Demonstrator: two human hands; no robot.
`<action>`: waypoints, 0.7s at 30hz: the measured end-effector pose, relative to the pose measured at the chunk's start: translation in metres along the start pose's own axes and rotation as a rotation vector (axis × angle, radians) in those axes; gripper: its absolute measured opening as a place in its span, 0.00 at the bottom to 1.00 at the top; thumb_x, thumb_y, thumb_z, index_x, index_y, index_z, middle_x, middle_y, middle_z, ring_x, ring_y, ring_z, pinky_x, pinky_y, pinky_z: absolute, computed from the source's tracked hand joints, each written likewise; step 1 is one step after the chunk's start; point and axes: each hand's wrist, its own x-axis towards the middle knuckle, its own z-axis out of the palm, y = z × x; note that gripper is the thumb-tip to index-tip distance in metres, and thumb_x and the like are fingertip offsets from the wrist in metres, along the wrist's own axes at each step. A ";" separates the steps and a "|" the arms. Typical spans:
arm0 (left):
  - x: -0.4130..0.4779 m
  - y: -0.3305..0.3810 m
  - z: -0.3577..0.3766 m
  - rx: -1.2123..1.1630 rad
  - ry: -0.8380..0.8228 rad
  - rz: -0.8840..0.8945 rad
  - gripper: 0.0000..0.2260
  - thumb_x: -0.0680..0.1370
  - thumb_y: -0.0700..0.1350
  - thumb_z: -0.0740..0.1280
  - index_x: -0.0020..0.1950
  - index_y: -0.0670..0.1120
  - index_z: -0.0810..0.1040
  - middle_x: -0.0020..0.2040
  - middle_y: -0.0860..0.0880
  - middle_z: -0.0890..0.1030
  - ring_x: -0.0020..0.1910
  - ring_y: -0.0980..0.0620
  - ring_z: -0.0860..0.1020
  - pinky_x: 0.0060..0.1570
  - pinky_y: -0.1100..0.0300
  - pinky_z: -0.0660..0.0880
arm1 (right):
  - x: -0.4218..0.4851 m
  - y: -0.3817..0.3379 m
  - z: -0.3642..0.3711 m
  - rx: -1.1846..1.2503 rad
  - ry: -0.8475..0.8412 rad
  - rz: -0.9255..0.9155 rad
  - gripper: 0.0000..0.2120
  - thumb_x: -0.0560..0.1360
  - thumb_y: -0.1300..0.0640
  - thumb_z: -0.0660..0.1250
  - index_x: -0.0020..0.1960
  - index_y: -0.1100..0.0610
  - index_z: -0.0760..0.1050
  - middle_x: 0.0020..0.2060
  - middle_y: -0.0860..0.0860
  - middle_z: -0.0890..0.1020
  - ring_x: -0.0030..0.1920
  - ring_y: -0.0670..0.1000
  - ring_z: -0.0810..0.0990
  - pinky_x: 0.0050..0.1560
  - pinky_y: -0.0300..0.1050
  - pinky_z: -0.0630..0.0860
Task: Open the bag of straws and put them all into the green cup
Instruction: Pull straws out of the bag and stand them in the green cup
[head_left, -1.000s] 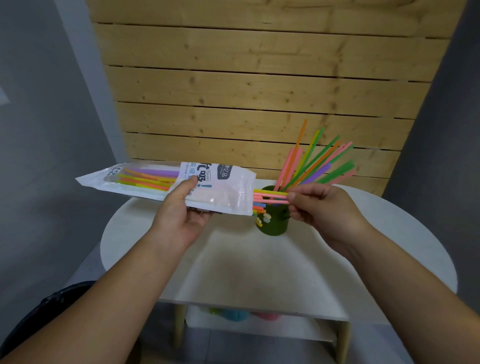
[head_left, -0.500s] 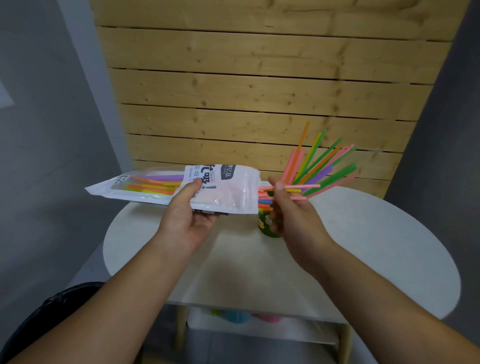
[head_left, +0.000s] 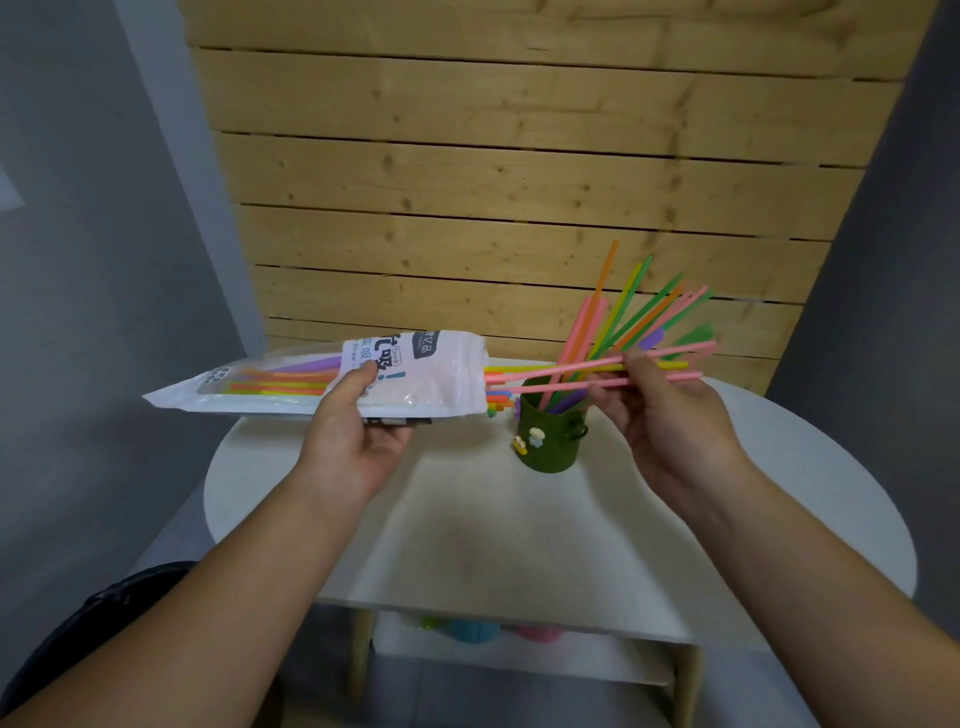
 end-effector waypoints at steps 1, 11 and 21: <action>0.001 0.000 -0.002 0.000 0.011 -0.004 0.05 0.78 0.38 0.70 0.54 0.44 0.80 0.45 0.45 0.88 0.45 0.47 0.87 0.41 0.48 0.84 | 0.002 -0.003 -0.005 0.043 -0.002 0.039 0.07 0.80 0.63 0.64 0.46 0.66 0.78 0.37 0.57 0.84 0.37 0.50 0.86 0.43 0.41 0.84; 0.008 0.005 -0.009 0.000 0.044 0.017 0.05 0.79 0.38 0.69 0.54 0.45 0.79 0.55 0.46 0.86 0.55 0.47 0.85 0.51 0.47 0.83 | 0.008 -0.028 -0.046 -0.125 0.098 -0.099 0.03 0.77 0.66 0.68 0.47 0.62 0.80 0.41 0.54 0.86 0.43 0.50 0.86 0.47 0.39 0.82; 0.003 -0.001 -0.001 0.013 0.002 0.026 0.08 0.79 0.38 0.69 0.57 0.45 0.80 0.55 0.45 0.86 0.54 0.47 0.85 0.48 0.47 0.84 | 0.007 -0.038 -0.045 -0.582 0.167 -0.468 0.06 0.78 0.59 0.69 0.44 0.53 0.82 0.40 0.54 0.86 0.42 0.53 0.87 0.51 0.51 0.83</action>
